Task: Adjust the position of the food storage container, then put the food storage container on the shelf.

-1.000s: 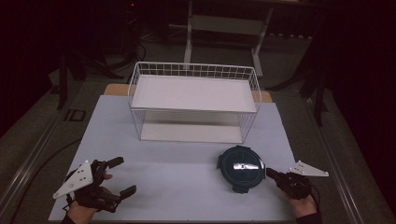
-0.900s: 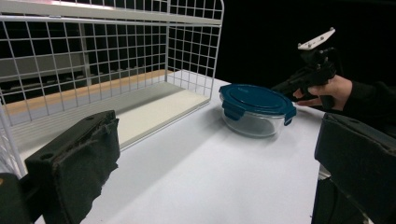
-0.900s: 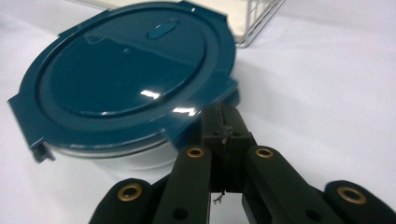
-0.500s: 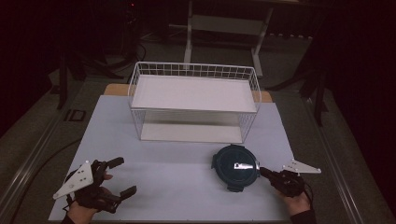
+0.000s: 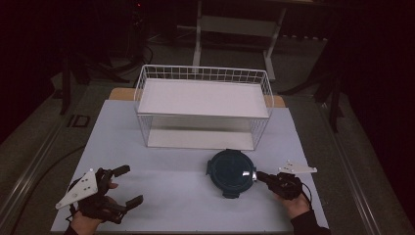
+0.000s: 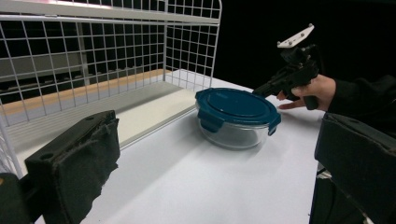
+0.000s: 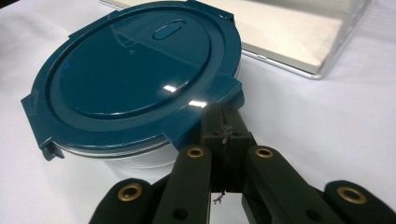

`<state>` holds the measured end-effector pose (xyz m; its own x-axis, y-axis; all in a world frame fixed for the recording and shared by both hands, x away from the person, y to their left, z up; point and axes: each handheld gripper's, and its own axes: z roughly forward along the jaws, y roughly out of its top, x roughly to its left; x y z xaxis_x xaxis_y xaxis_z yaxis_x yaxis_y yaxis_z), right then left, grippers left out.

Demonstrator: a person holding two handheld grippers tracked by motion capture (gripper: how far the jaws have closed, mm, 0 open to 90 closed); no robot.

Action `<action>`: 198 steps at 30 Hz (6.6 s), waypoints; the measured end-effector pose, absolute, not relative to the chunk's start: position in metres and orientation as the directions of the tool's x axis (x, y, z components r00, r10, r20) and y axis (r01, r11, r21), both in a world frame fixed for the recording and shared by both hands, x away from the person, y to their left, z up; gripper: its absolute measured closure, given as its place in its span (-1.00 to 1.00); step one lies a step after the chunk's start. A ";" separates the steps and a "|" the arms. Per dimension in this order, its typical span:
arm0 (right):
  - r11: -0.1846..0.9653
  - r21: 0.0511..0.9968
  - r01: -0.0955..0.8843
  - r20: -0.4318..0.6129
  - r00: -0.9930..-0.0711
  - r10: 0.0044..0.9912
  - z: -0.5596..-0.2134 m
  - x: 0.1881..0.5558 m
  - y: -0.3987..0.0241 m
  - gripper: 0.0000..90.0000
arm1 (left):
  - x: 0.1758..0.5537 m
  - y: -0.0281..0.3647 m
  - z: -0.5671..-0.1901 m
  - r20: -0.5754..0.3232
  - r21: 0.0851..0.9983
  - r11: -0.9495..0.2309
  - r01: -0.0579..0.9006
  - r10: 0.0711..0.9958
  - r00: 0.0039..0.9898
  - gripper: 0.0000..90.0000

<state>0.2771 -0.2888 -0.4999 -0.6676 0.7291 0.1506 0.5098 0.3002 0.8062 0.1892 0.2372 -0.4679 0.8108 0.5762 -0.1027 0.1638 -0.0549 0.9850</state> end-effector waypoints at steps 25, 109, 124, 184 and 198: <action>0.298 0.814 0.498 0.195 -0.718 0.669 -0.496 0.257 -0.280 1.00 | 0.190 0.235 -0.469 -0.103 0.984 -0.062 0.167 0.572 0.814 -0.99; 0.253 0.947 0.200 0.054 -0.873 0.485 -0.431 0.270 -0.211 -0.63 | 0.224 0.194 -0.440 -0.129 0.971 -0.108 0.213 0.513 0.849 -0.99; 0.219 0.962 0.166 0.006 -0.809 0.588 -0.432 0.272 -0.219 -0.64 | 0.281 0.157 -0.438 -0.196 0.913 -0.202 0.354 0.543 0.817 -0.99; 0.240 0.922 0.305 0.101 -0.785 0.611 -0.455 0.281 -0.215 -0.67 | 0.365 0.155 -0.528 -0.857 0.258 0.018 0.966 0.467 0.220 0.15; 0.164 0.799 0.579 0.377 -0.694 0.613 -0.482 0.312 -0.225 -0.49 | 0.350 0.151 -0.516 -0.784 0.419 -0.048 0.907 0.485 0.388 0.21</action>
